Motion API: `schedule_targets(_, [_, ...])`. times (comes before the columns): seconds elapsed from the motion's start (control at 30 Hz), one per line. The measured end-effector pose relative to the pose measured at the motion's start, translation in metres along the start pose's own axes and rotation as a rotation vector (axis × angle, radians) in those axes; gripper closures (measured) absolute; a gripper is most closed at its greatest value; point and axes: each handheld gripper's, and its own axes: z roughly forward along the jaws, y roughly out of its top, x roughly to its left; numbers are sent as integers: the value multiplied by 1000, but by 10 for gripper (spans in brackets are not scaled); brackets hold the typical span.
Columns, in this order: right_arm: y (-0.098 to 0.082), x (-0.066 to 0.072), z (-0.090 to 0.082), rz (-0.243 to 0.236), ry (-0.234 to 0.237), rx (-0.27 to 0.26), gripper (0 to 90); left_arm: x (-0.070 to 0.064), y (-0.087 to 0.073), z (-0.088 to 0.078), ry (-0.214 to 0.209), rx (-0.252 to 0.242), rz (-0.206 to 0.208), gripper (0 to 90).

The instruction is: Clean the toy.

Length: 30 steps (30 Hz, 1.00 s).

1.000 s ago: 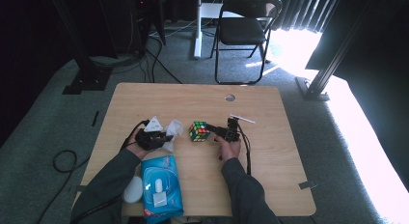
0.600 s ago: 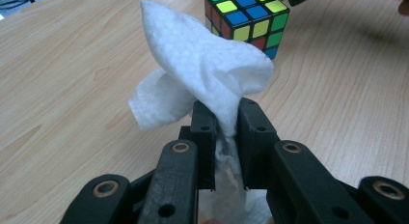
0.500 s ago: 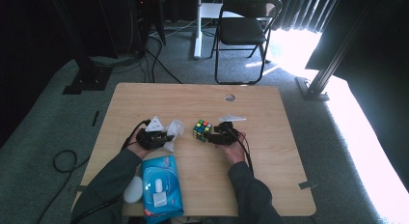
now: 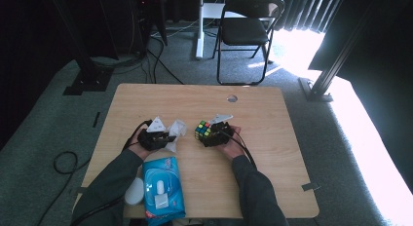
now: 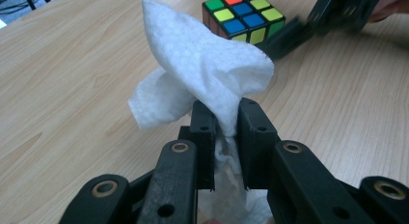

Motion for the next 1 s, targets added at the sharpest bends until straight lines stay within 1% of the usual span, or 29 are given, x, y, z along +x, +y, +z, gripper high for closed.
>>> schedule_targets(0.03, [0, 0, 3, 1, 2, 13, 161, 0, 1, 0, -1, -2, 1, 782])
schedule_targets(0.07, [-1, -1, 4, 8, 10, 17, 188, -1, 2, 0, -1, -1, 7, 781])
schedule_targets(0.1, [-2, -1, 5, 16, -5, 9, 217, -1, 2, -1, -1, 0, 8, 781])
schedule_targets(0.13, [-2, -2, 4, 22, -5, 2, 243, -1, 3, 0, -1, -3, 6, 781])
schedule_targets(0.17, [-2, -3, 4, 25, 7, -3, 257, -1, 4, 0, -1, -3, 9, 781])
schedule_targets(0.2, [-3, -2, 5, 12, -8, 2, 283, -1, 5, 0, -1, -1, 11, 781])
schedule_targets(0.3, [-7, 0, 8, -26, -30, 17, 311, -1, 8, 1, -2, 1, 16, 781])
schedule_targets(0.37, [-9, 0, 8, -18, -43, 4, 327, -1, 12, 1, -1, 6, 28, 781])
schedule_targets(0.4, [-10, -1, 7, -6, -40, -2, 331, -1, 13, 1, 0, 6, 30, 781])
schedule_targets(0.57, [-12, -1, 6, 14, -41, -16, 341, -2, 21, 0, 1, -4, 42, 783])
schedule_targets(0.7, [-13, 3, -1, -14, -55, -28, 342, -4, 27, 1, -2, -12, 50, 789])
schedule_targets(0.8, [-14, 8, -7, -27, -45, -44, 342, -6, 31, 1, -3, -17, 57, 795])
schedule_targets(0.87, [-13, 11, -9, -44, -32, -43, 342, -8, 35, 1, -8, -23, 60, 802])
schedule_targets(0.9, [-13, 13, -10, -50, -32, -44, 342, -10, 37, 2, -11, -29, 64, 808])
schedule_targets(1.0, [-11, 19, -12, -71, -18, -49, 342, -13, 42, 5, -20, -23, 85, 827])
